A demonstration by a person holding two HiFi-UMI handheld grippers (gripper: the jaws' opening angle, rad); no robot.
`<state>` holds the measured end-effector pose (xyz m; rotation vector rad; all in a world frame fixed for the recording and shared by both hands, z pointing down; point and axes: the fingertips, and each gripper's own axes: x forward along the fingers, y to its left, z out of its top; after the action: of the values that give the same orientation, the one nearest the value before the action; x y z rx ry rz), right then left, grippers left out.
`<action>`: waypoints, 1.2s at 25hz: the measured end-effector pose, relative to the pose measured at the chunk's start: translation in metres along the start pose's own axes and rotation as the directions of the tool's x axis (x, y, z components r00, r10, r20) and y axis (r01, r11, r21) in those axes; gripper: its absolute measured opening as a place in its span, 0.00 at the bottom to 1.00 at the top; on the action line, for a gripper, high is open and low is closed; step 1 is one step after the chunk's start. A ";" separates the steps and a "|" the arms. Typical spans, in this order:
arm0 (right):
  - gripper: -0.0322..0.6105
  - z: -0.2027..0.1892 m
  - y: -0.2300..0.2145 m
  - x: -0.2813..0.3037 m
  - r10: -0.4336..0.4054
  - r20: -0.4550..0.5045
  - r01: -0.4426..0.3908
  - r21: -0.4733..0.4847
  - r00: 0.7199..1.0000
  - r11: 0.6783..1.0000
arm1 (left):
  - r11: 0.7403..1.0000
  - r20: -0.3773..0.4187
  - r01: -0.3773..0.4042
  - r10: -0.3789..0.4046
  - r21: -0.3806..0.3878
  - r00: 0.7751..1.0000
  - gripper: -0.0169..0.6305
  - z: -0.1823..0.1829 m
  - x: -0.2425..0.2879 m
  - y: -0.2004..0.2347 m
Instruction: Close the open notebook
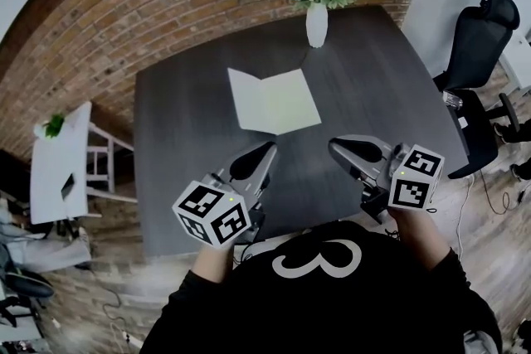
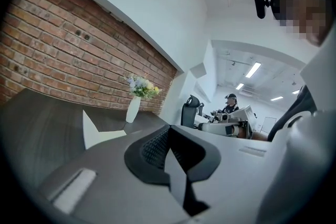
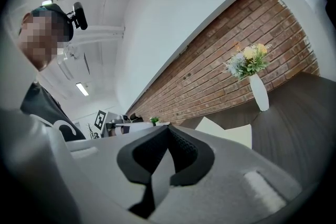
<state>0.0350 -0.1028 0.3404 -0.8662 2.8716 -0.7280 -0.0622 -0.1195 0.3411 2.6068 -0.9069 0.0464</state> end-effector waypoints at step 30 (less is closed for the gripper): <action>0.05 0.019 -0.101 0.053 0.077 -0.106 -0.068 0.092 0.991 0.993 | 0.925 -0.009 -0.377 0.377 -0.051 0.926 0.05 0.003 0.020 0.158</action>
<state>0.0448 -0.2129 0.3737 -0.7289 2.9221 -0.9136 -0.1420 -0.2459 0.3948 2.3476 -1.3791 0.1211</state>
